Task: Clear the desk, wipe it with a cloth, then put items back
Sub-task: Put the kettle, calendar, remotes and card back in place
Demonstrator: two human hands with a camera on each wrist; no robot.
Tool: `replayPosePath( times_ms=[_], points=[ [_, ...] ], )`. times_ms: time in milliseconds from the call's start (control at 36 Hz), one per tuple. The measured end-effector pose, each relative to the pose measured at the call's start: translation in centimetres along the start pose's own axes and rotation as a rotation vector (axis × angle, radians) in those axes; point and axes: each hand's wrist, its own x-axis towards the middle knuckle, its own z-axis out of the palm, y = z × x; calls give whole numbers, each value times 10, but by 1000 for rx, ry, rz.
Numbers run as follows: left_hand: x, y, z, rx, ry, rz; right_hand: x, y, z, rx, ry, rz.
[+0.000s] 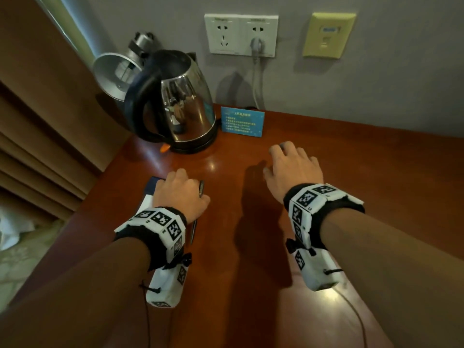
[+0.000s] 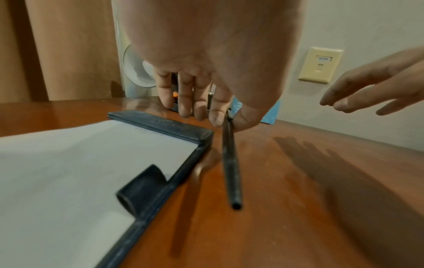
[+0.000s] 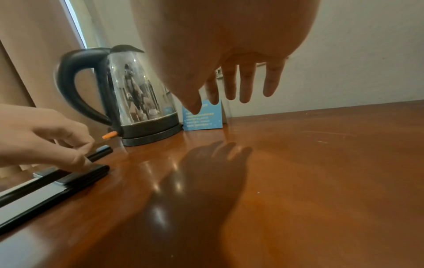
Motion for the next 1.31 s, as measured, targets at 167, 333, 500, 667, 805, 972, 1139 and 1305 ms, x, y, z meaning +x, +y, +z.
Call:
replayPosePath(
  times_ms=[167,333,500,667,805,972,1139,1305],
  points=[
    [2,-12,4,53,-32,13,0,-6,4,-9,-13,5],
    [-4,-30,5,109,-45,-29,-1,-11,6,-19,-4,11],
    [-11,-38,12,101,-93,-94,-1,-20,6,-12,-3,-3],
    [-7,-31,4,47,-8,-89,0,-19,4,-3,5,-4],
    [0,-10,-12,9,66,-37,-5,-8,-2,2,19,17],
    [9,49,-33,-45,91,113,-19,35,-19,13,49,94],
    [1,146,-40,-57,90,331,-60,118,-38,6,40,267],
    [-31,257,-39,-70,26,523,-136,217,-53,-46,25,517]
  ],
)
